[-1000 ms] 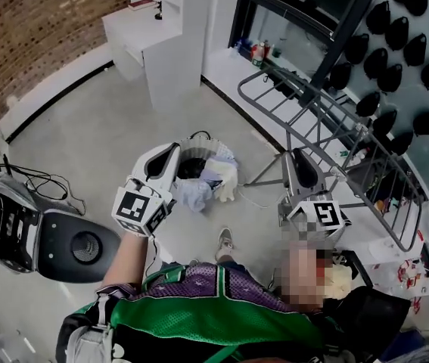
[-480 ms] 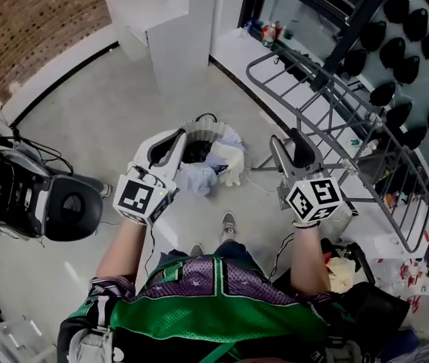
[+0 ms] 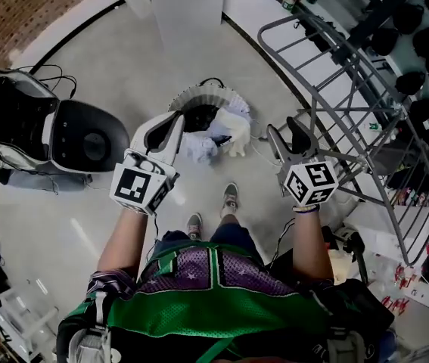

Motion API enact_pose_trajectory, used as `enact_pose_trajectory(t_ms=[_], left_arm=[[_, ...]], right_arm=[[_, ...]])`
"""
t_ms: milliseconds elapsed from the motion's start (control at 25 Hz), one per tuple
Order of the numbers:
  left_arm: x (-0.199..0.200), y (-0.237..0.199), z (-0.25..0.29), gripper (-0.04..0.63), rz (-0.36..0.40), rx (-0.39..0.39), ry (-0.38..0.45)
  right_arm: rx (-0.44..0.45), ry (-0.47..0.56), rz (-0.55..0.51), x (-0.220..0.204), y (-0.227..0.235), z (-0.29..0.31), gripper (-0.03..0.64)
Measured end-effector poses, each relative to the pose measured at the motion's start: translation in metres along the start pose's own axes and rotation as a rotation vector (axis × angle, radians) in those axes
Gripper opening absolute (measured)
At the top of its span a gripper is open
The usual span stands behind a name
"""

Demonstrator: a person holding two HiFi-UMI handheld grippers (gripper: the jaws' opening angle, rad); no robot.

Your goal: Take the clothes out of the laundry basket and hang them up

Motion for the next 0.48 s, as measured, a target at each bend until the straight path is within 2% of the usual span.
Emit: enact_pose_trajectory(t_ms=[160,480], left_arm=[[-0.022,0.007,0.024,0.017,-0.018,0.021,-0.06],[-0.065,0.001,0.078,0.018,-0.043,0.024,-0.118]], right_arm=[[0.04,-0.051,0.014,-0.028,0.027,0.022,0.215],[0.068,-0.172,0.029,-0.096,0.068,0.076,0.215]])
Point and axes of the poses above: the fingertips, and each gripper's own axes: z forward along the fingers, y to its right, x out of its top, the point moved 10 cm from there along -z, backward along the fingers, and after that the axes turned 4 degrees about -y, right-handed, at the moved point
